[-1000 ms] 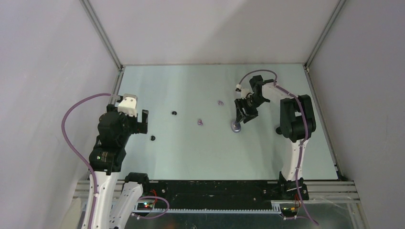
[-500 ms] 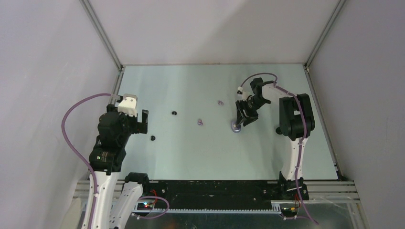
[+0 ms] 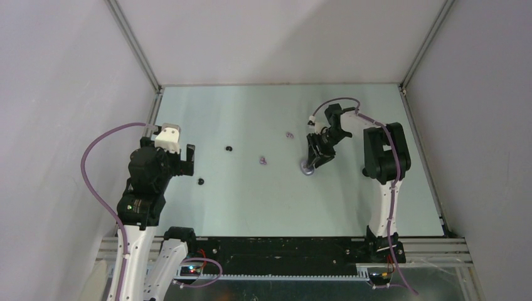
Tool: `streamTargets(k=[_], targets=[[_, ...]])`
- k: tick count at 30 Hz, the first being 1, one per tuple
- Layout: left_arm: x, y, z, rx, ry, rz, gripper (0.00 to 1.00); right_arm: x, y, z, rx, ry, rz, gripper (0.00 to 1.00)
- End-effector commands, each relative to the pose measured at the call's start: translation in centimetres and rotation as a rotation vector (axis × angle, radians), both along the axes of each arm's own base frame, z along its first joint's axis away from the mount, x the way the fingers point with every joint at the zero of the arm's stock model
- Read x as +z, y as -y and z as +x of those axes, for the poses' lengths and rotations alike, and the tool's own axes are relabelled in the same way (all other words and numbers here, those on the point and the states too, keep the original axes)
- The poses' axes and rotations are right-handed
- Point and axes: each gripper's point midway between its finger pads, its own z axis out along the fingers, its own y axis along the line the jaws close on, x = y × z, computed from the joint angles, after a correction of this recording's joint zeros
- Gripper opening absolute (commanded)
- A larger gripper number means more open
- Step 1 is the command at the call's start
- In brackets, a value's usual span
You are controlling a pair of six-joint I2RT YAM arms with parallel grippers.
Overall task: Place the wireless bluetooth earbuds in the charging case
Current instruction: Pick up the charging case at the center of the board.
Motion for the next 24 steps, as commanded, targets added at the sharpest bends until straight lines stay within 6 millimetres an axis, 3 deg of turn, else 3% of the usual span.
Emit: streamTargets(k=[1, 9, 17, 24], targets=[[0.0, 0.2, 0.1, -0.023, 0.005, 0.015, 0.99, -2.1, -0.1, -0.1, 0.031, -0.002, -0.058, 0.51], [-0.2, 0.2, 0.2, -0.022, 0.002, 0.016, 0.99, -1.8, -1.5, -0.5, 0.064, 0.008, -0.012, 0.51], [-0.2, 0.2, 0.2, -0.023, -0.001, 0.016, 0.99, -0.5, -2.6, -0.6, 0.067, 0.018, 0.074, 0.59], [-0.2, 0.2, 0.1, -0.021, 0.002, 0.016, 0.99, -1.4, -2.9, -0.7, 0.071, 0.02, 0.031, 0.58]])
